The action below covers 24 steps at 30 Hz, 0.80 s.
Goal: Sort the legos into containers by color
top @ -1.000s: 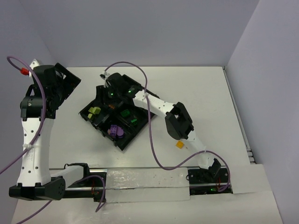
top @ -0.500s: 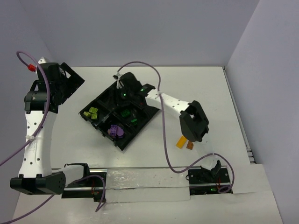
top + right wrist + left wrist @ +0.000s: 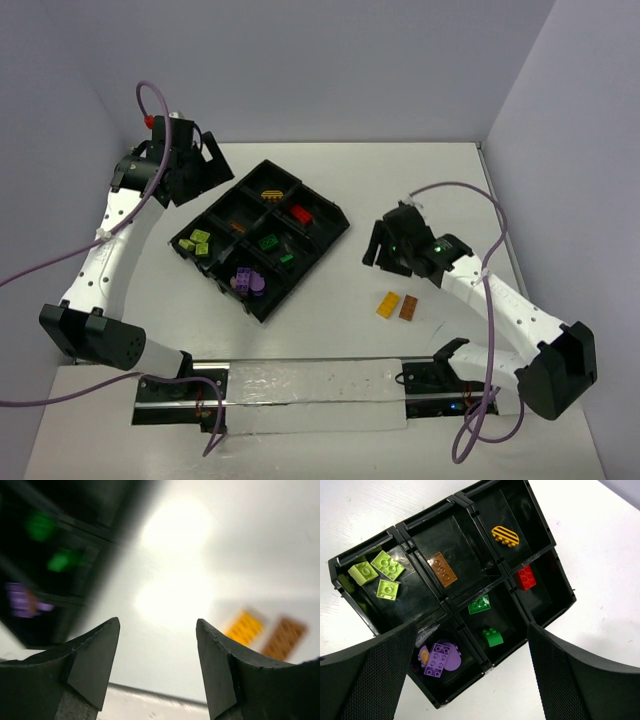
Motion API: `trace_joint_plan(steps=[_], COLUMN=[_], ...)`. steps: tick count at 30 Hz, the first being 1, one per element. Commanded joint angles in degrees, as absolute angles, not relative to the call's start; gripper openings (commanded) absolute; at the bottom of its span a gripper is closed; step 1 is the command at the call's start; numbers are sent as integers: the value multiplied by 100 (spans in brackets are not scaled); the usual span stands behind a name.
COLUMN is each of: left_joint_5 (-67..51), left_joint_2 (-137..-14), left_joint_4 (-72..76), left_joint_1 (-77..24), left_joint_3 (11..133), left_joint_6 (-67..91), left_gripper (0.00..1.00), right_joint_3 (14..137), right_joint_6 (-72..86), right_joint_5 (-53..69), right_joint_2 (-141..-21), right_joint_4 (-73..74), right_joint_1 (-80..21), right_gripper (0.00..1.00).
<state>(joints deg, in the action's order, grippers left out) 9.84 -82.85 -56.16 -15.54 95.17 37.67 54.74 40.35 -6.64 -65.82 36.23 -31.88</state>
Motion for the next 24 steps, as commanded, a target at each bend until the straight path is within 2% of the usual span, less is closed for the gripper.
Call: trace_joint_plan(steps=[1, 24], left_joint_5=[1137, 1283], left_joint_2=[-8282, -8252], left_joint_4=[-5546, -5546], left_joint_1=[-1600, -1600], left_joint_3=[9851, 9852], left_joint_6=[3590, 3481], left_gripper=[98, 98], right_joint_3=[4644, 4096], right_joint_6=[4918, 5036], right_joint_5=[-1067, -897], right_joint_2=[-6282, -7470], right_joint_4=[4516, 3771], right_joint_1=[-3182, -3182], right_gripper=[70, 74])
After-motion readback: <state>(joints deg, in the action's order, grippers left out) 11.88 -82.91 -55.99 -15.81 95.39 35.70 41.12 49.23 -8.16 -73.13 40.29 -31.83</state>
